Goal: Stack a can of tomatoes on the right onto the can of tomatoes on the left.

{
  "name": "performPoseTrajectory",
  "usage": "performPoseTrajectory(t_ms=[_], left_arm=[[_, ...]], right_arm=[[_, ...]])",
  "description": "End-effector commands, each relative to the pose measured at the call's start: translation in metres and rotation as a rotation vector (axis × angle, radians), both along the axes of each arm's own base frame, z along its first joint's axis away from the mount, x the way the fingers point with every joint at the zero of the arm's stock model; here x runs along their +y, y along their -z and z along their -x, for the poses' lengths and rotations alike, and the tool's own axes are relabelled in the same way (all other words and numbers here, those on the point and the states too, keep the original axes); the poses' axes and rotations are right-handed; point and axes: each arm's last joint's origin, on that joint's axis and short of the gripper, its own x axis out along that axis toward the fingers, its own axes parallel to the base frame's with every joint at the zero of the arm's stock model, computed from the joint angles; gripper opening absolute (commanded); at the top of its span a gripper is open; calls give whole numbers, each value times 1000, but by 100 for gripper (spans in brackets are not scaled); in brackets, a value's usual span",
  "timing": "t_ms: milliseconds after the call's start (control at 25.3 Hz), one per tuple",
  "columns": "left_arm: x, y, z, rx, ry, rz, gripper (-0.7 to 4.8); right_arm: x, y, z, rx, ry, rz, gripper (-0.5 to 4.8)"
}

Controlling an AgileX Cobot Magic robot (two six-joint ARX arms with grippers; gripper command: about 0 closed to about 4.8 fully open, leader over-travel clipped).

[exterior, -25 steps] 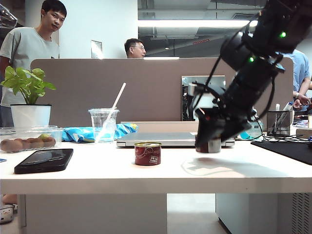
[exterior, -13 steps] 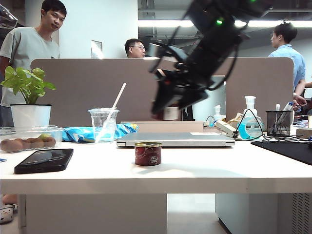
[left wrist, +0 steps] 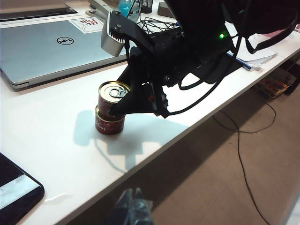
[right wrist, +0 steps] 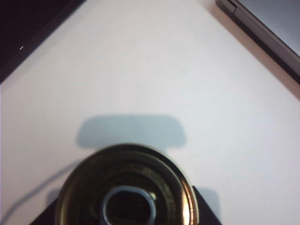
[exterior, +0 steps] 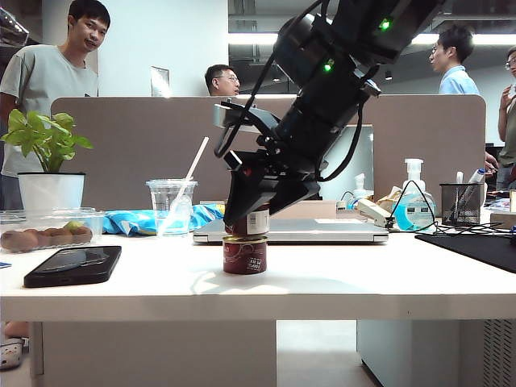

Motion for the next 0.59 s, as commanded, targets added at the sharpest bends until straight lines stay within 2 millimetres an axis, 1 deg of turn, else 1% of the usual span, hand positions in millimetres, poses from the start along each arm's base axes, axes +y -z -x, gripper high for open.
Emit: performPoseTrajectory(t_ms=[40,593], left_arm=[[0,-2,0,-14,0,1,-4],[0,-2,0,-14,0,0,-4]], right_arm=[[2,-3,-1,-19,-2,-17,210],[3,-3,-2,-18,-18,-35,211]])
